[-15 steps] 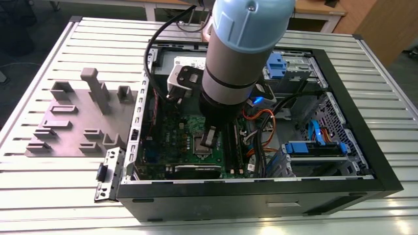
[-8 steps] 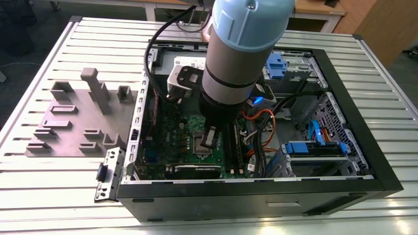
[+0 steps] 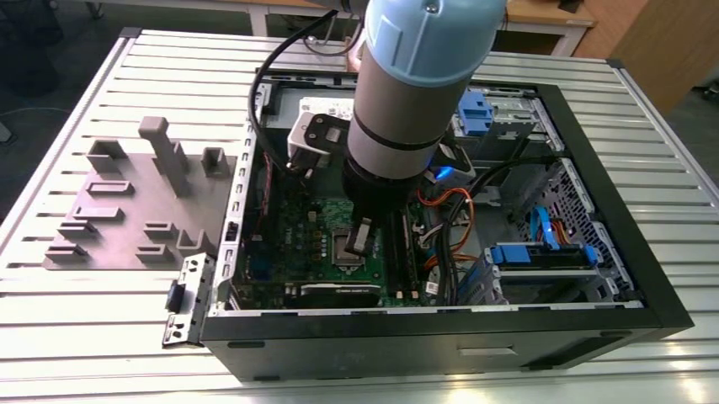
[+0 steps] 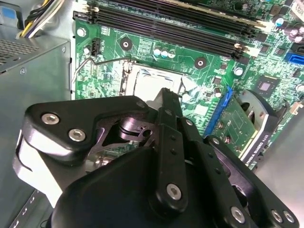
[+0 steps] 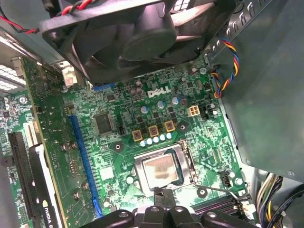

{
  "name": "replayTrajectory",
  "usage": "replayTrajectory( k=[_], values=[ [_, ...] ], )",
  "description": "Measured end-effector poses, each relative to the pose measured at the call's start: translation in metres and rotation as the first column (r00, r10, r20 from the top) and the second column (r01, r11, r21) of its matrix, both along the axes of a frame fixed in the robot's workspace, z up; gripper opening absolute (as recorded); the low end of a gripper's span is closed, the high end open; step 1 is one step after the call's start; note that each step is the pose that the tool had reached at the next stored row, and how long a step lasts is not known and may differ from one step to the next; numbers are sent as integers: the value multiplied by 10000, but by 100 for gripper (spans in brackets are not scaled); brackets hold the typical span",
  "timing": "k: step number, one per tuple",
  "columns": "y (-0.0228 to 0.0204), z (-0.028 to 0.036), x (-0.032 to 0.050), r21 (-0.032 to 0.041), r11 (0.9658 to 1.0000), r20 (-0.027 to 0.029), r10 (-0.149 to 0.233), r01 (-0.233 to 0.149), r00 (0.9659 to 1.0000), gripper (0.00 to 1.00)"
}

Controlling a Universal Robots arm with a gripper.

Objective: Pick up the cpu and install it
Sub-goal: 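Close the cpu cover, then install the first cpu locking lever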

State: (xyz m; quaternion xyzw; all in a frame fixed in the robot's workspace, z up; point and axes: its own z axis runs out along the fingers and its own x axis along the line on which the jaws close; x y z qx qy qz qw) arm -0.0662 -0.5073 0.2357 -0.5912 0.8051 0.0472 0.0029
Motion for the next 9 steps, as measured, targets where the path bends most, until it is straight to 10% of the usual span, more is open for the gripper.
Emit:
replayTrajectory(
  k=[9],
  values=[
    [0,0,0,-153,9999,0,3,-3,10000,11]
  ],
)
